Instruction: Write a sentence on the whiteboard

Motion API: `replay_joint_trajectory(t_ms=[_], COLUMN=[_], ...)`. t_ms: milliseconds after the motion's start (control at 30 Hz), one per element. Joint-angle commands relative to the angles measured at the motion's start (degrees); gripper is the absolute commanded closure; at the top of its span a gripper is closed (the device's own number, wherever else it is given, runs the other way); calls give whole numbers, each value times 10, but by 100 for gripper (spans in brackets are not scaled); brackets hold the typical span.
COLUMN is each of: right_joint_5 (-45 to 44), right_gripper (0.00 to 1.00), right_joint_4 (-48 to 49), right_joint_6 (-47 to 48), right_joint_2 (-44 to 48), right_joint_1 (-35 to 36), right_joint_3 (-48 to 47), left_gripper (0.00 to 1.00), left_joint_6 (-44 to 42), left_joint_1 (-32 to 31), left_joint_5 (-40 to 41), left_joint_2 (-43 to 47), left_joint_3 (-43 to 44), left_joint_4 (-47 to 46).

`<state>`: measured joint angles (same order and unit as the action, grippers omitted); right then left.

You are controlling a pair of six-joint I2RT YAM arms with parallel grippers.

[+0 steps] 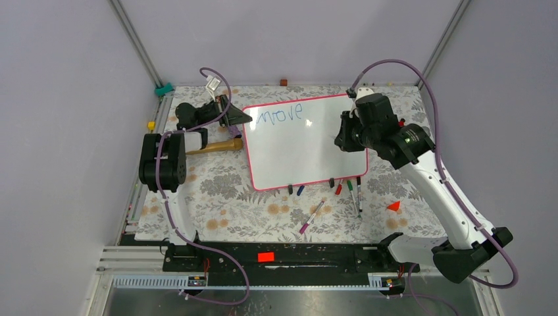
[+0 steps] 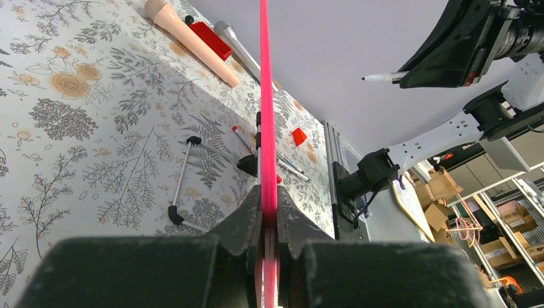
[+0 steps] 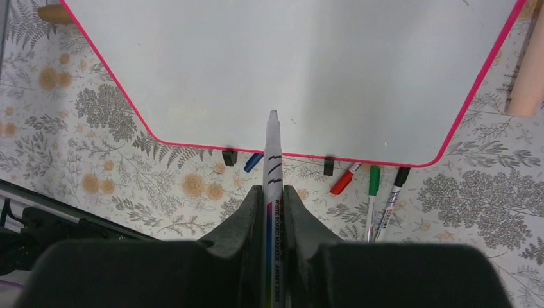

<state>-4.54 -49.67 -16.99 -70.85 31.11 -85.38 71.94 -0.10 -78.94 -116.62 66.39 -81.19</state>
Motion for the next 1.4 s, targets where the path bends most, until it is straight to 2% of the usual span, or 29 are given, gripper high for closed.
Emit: replay_joint_trajectory(t_ms=[0,100,300,500,767,933,1200,1367], right_joint_5=[14,-2,-34,-15,0,-24,10,-2], right_gripper=[100,100,100,100,100,100,100,100], right_joint_4=[35,15,42,74,125,163,148,147], right_joint_6=[-35,-42,-46,-73,-49,-32,-7,-2], right_joint_2=[14,2,0,-18,-80,-101,-155,-171], right_joint_1=[-4,-4,-4,-4,-4,-4,-18,-19], right_joint_3=[13,-10,-7,-7,-7,-26,-79,-88], left_gripper=[100,100,100,100,100,100,100,100], left_joint_6=[1,8,11,3,7,11,13,8], left_joint_1=[1,0,1,19,13,4,-11,-11], left_joint_5=[5,11,21,38,29,20,17,14], left_joint_2=[43,36,40,56,49,36,44,39], left_joint_3=[-15,-13,-24,-44,-31,-14,-26,-32], left_joint_4=[-34,-35,-35,-34,-34,-35,-35,-35])
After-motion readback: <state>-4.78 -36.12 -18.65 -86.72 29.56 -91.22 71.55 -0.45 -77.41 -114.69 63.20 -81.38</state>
